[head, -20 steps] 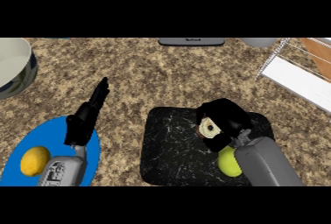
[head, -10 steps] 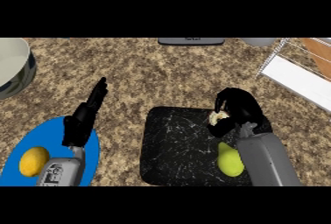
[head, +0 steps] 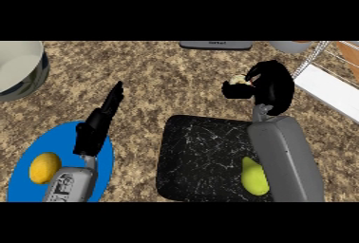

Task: Pick the cupcake from the tray and place it in the tiered shelf

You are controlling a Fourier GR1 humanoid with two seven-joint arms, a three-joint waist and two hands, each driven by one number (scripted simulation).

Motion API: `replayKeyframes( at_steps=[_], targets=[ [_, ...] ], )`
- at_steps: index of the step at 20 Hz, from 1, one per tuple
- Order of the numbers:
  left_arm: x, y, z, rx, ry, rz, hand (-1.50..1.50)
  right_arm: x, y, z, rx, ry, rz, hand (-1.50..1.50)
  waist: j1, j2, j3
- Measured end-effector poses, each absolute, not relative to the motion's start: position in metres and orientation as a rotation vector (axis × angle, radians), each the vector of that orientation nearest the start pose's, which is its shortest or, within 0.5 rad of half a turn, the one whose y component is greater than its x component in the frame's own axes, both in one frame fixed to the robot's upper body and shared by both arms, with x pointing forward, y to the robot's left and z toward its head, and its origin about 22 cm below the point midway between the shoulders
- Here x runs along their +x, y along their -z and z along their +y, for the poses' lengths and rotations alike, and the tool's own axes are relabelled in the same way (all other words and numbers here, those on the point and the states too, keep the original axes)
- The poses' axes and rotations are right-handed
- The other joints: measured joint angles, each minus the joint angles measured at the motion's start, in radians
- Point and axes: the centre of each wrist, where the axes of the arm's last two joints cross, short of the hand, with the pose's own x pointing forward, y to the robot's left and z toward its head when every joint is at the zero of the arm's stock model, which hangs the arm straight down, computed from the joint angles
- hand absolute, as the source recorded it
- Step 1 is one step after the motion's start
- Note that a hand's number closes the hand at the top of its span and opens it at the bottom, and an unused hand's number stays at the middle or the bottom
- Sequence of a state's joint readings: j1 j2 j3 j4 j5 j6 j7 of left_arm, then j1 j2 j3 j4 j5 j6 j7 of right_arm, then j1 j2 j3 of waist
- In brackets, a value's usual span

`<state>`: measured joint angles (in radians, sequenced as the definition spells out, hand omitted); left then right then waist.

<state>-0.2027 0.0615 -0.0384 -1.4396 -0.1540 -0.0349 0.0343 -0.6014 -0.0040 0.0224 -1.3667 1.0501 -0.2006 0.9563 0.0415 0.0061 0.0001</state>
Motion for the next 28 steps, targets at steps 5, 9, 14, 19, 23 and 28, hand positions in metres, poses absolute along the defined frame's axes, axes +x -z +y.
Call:
replayKeyframes(
  at_steps=[5, 9, 14, 19, 23, 28],
  targets=[
    [0.288, -0.016, 0.217, 0.087, 0.283, -1.583, 0.0, 0.367, -0.16, -0.109, -1.162, -0.117, -1.232, 1.5, -0.007, -0.004, -0.001],
    [0.287, -0.015, 0.219, 0.096, 0.276, -1.572, 0.0, 0.371, -0.19, -0.095, -1.282, -0.07, -1.272, 1.5, -0.021, -0.008, -0.002],
    [0.286, -0.012, 0.225, 0.107, 0.266, -1.575, 0.0, 0.372, -0.223, -0.093, -1.422, 0.0, -1.29, 1.5, -0.036, -0.01, -0.002],
    [0.284, -0.014, 0.225, 0.107, 0.261, -1.572, 0.0, 0.374, -0.253, -0.098, -1.553, 0.077, -1.291, 1.5, -0.039, -0.011, -0.002],
    [0.282, -0.014, 0.224, 0.11, 0.26, -1.571, 0.0, 0.375, -0.274, -0.109, -1.631, 0.114, -1.265, 1.5, -0.041, -0.01, -0.001],
    [0.281, -0.014, 0.223, 0.102, 0.267, -1.567, 0.0, 0.383, -0.297, -0.135, -1.686, 0.157, -1.213, 1.5, -0.038, -0.008, -0.001]
  ],
)
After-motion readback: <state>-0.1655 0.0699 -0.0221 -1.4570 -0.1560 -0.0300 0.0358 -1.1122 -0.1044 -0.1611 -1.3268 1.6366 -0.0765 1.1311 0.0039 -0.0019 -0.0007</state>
